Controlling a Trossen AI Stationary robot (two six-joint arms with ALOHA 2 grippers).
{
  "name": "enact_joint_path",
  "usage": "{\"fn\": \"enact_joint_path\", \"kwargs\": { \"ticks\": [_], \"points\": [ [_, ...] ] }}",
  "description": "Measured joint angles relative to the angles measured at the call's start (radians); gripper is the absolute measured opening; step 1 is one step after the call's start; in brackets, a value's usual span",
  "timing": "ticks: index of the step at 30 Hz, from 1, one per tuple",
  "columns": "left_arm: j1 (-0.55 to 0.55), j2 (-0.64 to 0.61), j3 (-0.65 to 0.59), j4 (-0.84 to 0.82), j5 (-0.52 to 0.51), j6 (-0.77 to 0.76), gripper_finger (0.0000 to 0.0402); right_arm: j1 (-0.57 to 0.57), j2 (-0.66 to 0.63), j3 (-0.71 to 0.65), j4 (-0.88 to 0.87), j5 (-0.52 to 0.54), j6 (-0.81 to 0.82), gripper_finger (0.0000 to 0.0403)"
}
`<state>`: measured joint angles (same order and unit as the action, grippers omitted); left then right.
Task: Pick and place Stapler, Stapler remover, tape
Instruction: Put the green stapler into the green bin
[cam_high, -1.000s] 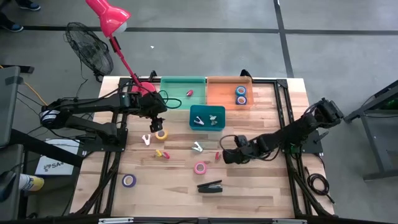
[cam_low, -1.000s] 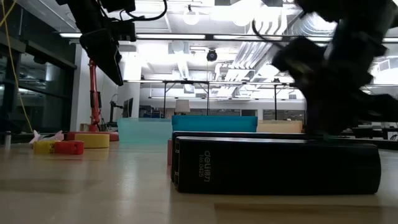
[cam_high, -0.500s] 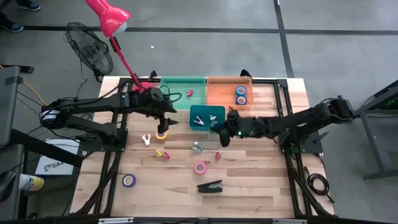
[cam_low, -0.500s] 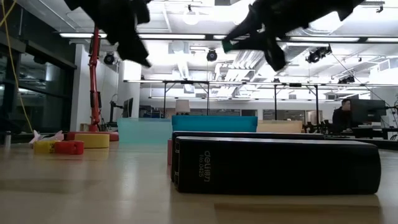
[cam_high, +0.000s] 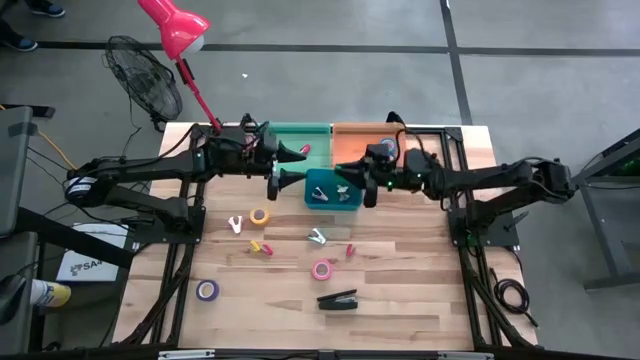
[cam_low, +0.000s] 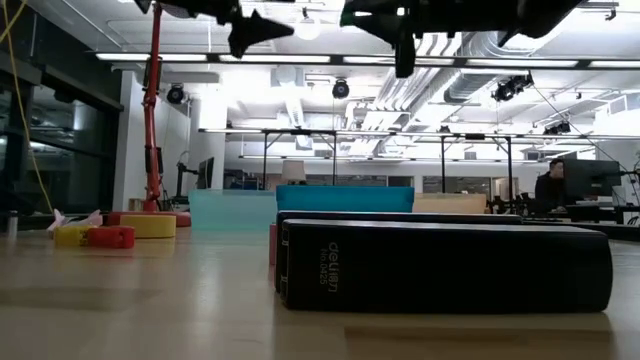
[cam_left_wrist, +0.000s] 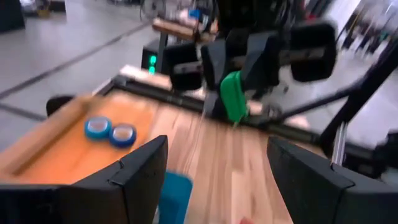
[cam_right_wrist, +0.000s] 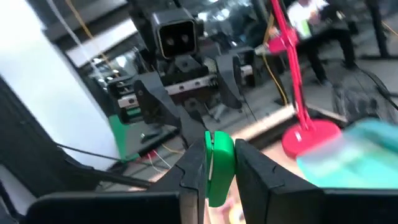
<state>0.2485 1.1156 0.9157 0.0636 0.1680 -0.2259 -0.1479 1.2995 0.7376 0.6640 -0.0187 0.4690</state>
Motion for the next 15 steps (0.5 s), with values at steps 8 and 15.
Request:
{"fn": "enact_joint_path", "kwargs": {
  "ticks": [8,15],
  "points": [
    [0.0,0.08,0.0,0.212,-0.002,-0.132,0.0271,-0.105,0.001,0.001,0.12,-0.204,-0.006,0.0052],
    [0.0,0.182,0.0,0.382,0.01,-0.271,0.0271,-0.148,0.001,0.001,0.127,-0.316,-0.005,0.0052]
  ]
}}
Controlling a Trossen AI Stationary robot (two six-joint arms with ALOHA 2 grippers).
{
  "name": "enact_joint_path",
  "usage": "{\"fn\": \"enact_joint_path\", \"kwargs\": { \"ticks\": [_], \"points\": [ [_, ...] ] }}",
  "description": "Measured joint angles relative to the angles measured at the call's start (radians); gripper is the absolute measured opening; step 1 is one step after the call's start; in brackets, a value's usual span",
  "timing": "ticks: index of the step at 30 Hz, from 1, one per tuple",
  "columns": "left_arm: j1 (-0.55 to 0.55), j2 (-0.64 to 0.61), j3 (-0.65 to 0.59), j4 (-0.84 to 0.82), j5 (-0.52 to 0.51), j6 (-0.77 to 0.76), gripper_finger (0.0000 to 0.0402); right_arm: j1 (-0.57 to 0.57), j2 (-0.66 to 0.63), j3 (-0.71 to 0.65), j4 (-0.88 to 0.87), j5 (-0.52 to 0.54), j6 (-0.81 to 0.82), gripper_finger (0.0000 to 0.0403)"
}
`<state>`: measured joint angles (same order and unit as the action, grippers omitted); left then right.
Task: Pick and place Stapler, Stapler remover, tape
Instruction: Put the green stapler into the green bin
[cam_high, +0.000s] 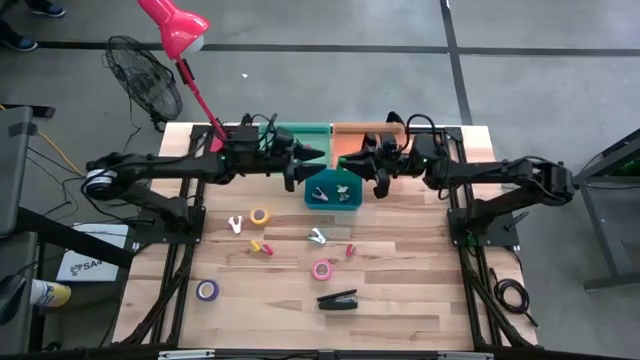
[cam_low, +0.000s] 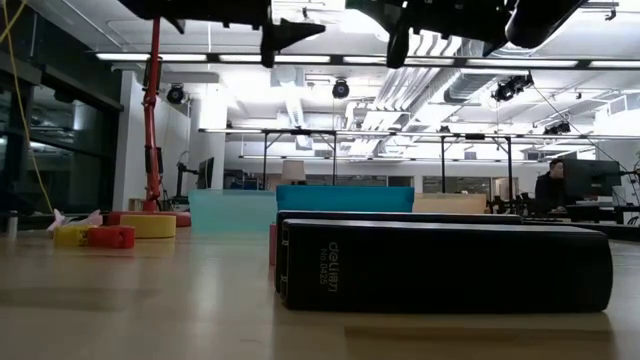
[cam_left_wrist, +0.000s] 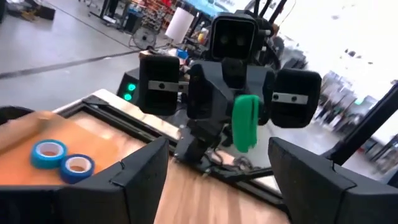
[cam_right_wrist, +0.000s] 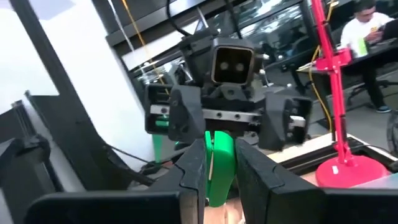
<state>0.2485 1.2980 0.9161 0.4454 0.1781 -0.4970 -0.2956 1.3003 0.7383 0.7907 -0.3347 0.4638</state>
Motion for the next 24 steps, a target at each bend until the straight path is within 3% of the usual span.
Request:
{"fn": "enact_joint_path", "kwargs": {
  "ticks": [9,24],
  "points": [
    [0.0,0.043,0.0,0.076,0.0,-0.071,0.0271,-0.036,0.0,0.0,0.001,-0.046,-0.001,0.0053],
    [0.0,0.043,0.0,0.086,-0.002,-0.046,0.0271,-0.046,0.015,0.029,-0.011,-0.016,-0.002,0.0053]
  ]
}}
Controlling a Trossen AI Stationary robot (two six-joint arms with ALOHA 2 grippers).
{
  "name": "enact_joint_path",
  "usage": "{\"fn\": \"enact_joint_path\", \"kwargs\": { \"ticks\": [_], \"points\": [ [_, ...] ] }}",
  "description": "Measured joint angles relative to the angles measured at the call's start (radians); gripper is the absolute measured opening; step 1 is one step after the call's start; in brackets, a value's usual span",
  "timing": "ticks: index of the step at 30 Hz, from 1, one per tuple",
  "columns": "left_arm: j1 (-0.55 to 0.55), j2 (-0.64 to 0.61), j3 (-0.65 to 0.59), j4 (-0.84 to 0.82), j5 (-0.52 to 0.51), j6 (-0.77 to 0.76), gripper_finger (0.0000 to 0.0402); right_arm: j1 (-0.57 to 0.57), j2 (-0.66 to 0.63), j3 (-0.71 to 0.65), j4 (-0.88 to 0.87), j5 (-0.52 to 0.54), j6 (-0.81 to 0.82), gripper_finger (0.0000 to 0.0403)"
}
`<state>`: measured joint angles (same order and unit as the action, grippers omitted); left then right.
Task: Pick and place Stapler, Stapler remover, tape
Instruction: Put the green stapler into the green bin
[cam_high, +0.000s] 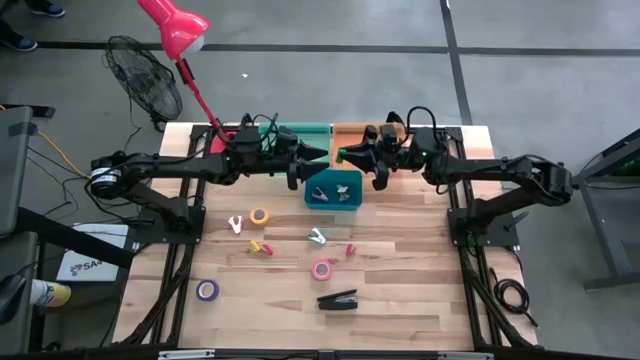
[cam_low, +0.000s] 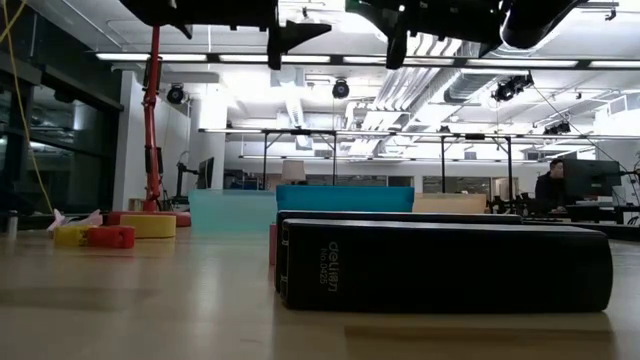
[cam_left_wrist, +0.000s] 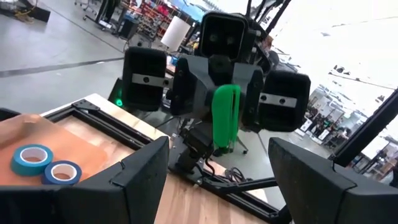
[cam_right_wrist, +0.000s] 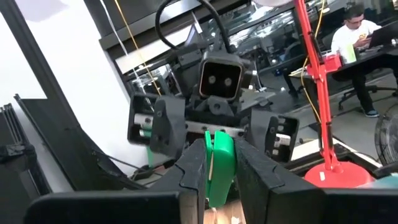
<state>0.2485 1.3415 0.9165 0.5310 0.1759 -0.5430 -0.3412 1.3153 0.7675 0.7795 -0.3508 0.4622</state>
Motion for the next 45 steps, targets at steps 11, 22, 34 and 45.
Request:
{"fn": "enact_joint_path", "kwargs": {
  "ticks": [11,22,34,45],
  "points": [
    [0.0,0.0,0.0,0.002,0.038,0.086,0.0271,0.0,0.105,0.102,-0.045,-0.092,0.0,0.0053],
    [0.0,0.0,0.0,-0.006,0.058,0.096,0.0271,0.0,0.11,0.133,-0.101,-0.093,-0.043,0.0053],
    [0.0,0.0,0.0,-0.01,0.053,0.114,0.021,0.001,0.111,0.132,-0.116,-0.057,-0.045,0.0053],
    [0.0,0.0,0.0,-0.031,0.024,0.12,0.0155,0.001,0.111,0.132,-0.113,-0.041,-0.045,0.0053]
  ]
}}
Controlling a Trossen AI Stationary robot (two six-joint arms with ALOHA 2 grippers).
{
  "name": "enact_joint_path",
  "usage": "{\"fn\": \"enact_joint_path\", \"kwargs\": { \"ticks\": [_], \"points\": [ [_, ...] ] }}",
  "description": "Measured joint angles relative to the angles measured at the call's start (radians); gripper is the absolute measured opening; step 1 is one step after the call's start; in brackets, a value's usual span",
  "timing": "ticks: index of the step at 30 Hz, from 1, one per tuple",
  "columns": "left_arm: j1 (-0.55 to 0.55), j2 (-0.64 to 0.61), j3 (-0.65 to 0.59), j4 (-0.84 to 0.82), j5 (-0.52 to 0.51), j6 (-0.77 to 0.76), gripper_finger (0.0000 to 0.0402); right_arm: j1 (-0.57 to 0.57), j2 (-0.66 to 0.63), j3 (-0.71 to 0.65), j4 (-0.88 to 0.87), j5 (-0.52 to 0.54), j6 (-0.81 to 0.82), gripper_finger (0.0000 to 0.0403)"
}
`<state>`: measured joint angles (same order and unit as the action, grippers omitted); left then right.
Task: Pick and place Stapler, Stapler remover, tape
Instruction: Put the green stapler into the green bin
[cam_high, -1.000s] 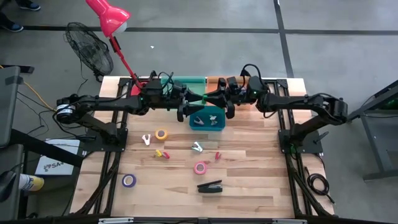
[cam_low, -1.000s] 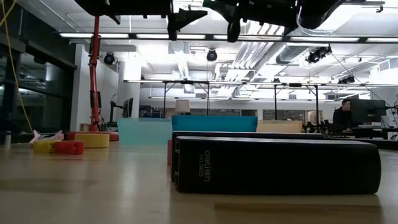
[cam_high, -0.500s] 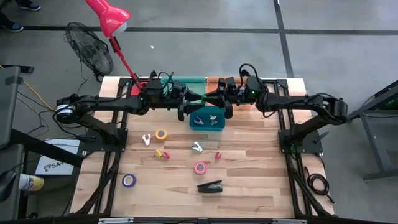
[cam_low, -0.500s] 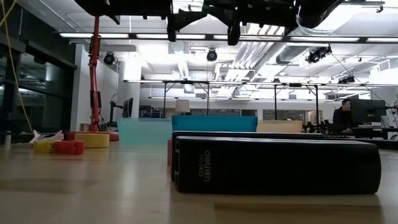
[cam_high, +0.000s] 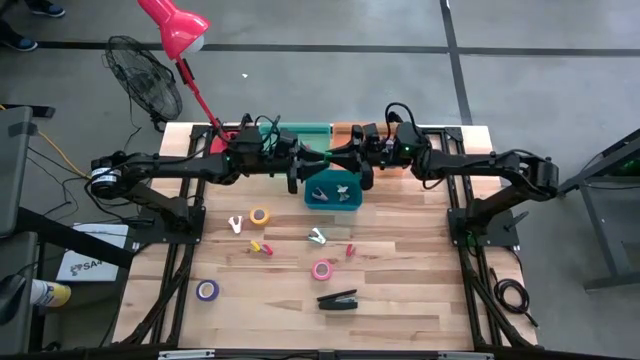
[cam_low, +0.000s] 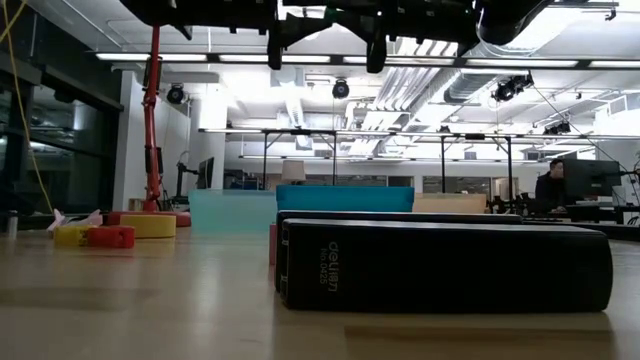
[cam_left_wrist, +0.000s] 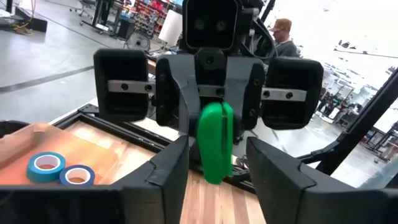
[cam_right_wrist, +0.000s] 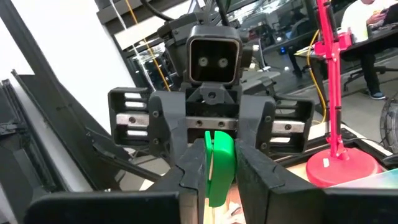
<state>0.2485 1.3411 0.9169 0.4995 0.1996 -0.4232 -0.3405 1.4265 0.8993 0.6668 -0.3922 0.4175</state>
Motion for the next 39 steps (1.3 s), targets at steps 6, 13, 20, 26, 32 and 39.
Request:
{"fn": "enact_joint_path", "kwargs": {
  "ticks": [6,13,20,26,32,39],
  "points": [
    [0.0,0.0,0.0,-0.004,-0.002,0.0,0.0125,0.0,0.0,0.0,0.004,0.016,0.0,0.0053],
    [0.0,0.0,0.0,-0.006,-0.022,0.0,0.0087,0.0,0.0,0.0,0.004,0.016,0.0,0.0053],
    [0.0,0.0,0.0,-0.013,-0.026,-0.008,0.0047,0.0,0.0,0.0,0.004,0.013,-0.008,0.0053],
    [0.0,0.0,0.001,-0.029,-0.027,-0.003,0.0048,0.0,0.0,-0.001,0.002,0.018,-0.005,0.0065],
    [0.0,0.0,0.001,-0.039,-0.032,0.005,0.005,0.0,0.0,-0.001,0.003,0.017,0.003,0.0105],
    [0.0,0.0,0.001,-0.1,-0.099,0.004,0.005,-0.001,-0.001,-0.001,0.004,0.019,0.012,0.0137]
  ]
}}
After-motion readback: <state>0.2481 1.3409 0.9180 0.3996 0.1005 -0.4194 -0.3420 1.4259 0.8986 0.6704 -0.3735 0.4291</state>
